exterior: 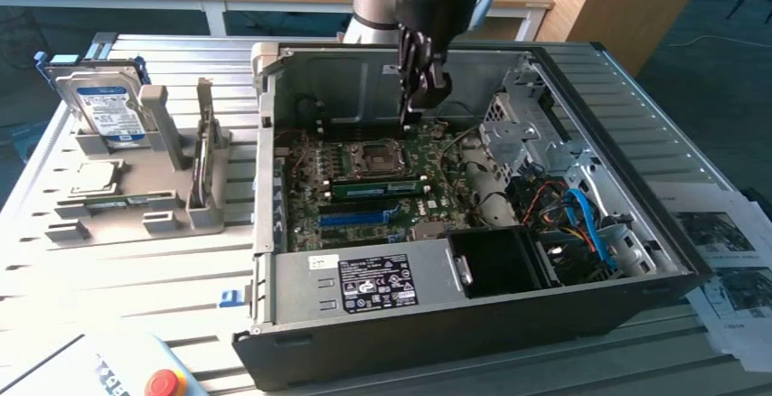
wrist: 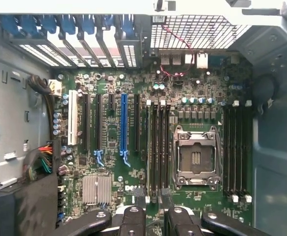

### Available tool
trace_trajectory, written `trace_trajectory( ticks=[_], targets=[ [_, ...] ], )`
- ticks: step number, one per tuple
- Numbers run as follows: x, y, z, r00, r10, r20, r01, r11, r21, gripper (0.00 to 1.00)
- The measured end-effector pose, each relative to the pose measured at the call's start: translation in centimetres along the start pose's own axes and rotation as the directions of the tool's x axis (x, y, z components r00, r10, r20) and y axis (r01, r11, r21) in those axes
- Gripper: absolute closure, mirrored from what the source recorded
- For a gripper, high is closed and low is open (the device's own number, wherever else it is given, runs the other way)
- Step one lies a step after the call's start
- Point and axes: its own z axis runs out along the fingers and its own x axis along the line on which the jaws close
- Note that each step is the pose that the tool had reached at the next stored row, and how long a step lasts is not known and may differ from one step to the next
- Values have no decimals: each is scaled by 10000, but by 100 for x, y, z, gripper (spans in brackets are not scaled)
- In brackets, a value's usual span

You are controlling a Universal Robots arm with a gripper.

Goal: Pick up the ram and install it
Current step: 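Insert the ram into the slot, then press down the ram until it locks into place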

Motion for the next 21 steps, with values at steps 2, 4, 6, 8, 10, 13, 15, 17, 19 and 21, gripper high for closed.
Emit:
trace_trajectory(
  ticks=[2,4,6,8,10,13,15,17,19,21],
  targets=[
    [1,1,-36,10000,0,0,0,10000,0,75],
    [1,2,-73,10000,0,0,0,10000,0,75],
    [1,3,-104,10000,0,0,0,10000,0,75],
    [2,4,-132,10000,0,0,0,10000,0,75],
    [2,4,-142,10000,0,1,0,10000,0,75],
    [2,4,-143,10000,0,1,0,10000,0,75],
    [2,4,-148,10000,0,-2,0,10000,-1,75],
    [2,4,-158,10000,0,-1,0,10000,0,75],
    [2,4,-158,10000,0,0,0,10000,0,75],
    [2,4,-157,10000,0,0,0,10000,0,75]
  ],
)
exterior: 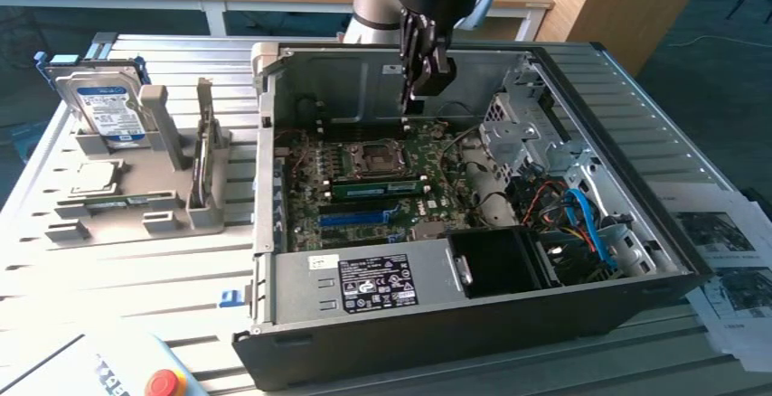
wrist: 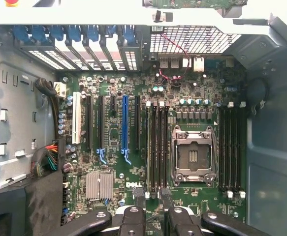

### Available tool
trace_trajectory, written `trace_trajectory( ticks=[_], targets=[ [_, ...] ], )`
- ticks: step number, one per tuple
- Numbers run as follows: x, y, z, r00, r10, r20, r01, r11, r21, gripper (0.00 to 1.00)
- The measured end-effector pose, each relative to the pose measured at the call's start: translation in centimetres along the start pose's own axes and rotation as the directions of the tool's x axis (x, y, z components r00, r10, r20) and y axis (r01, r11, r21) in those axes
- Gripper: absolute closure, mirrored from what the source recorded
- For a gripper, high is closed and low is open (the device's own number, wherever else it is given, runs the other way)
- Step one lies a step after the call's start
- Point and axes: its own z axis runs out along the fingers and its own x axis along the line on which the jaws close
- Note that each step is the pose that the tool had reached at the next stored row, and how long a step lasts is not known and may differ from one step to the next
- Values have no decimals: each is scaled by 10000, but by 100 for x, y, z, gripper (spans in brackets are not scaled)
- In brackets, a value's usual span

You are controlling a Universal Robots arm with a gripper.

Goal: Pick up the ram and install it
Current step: 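Press down the ram until it locks into place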

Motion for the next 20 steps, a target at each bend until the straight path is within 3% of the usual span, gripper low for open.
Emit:
trace_trajectory(
  ticks=[9,11,13,20],
  targets=[
    [0,0,0,10000,0,0,0,10000,0,75],
    [0,0,0,10000,0,0,0,10000,0,76],
    [0,0,0,10000,0,0,0,10000,0,89],
    [0,0,0,10000,0,0,0,10000,0,90]
  ],
)
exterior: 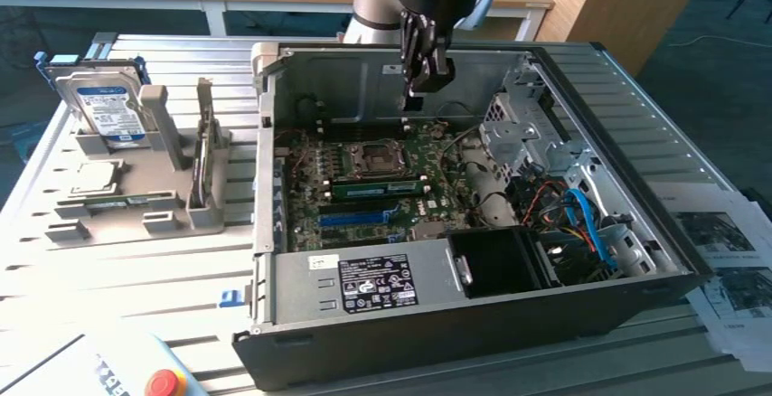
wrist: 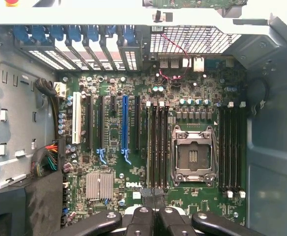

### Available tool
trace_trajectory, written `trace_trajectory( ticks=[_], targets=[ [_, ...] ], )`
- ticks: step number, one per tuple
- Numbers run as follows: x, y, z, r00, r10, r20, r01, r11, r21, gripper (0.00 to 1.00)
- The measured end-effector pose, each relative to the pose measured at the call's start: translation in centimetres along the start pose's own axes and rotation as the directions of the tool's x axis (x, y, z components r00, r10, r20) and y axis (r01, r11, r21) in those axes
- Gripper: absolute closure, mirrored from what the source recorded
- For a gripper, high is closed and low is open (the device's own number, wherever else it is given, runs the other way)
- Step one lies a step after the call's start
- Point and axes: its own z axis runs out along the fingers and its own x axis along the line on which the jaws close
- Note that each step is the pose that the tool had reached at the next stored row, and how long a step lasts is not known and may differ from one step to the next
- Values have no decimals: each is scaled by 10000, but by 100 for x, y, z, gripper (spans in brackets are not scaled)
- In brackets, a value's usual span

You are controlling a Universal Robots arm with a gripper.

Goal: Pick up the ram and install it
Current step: 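Press down the ram until it locks into place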

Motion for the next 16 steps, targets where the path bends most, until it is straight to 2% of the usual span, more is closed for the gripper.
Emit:
trace_trajectory(
  ticks=[6,16],
  targets=[
    [7,-40,-1,10000,0,0,0,10000,0,90],
    [47,-279,-7,10000,-1,0,1,10000,-28,90]
  ],
)
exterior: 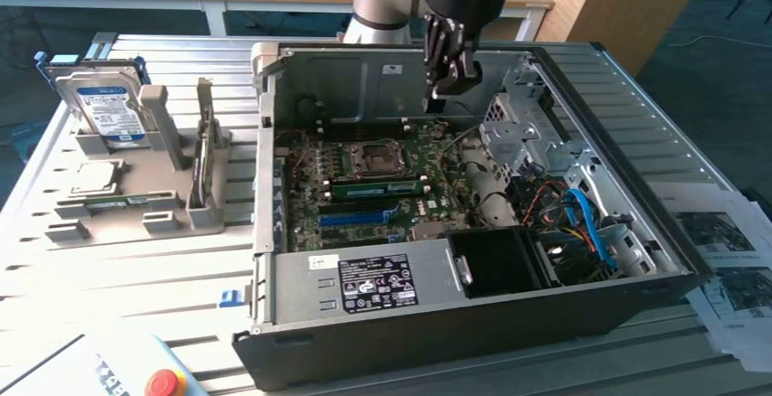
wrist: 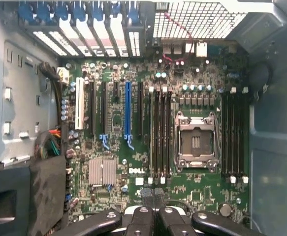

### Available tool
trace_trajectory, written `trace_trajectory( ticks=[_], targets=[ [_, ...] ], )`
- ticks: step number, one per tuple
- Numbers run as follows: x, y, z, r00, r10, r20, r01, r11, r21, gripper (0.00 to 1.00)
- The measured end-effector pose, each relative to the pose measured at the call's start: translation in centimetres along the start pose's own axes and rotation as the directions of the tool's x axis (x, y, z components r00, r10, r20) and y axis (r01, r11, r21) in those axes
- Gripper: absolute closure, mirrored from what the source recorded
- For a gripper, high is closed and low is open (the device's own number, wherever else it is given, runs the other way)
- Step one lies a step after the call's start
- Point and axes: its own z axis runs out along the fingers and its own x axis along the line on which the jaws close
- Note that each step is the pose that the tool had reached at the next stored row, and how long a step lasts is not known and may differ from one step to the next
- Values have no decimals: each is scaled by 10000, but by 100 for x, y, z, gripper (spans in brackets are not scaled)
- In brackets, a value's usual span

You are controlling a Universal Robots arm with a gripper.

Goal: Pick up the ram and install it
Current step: 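Press down the ram until it locks into place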

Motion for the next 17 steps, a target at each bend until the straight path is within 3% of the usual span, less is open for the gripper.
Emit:
trace_trajectory(
  ticks=[7,13,17],
  targets=[
    [11,-115,-3,10000,0,0,0,10000,-11,90],
    [11,-117,-1,10000,1,-1,-1,10000,-11,90],
    [10,-119,52,10000,0,-2,0,10000,-10,90]
  ],
)
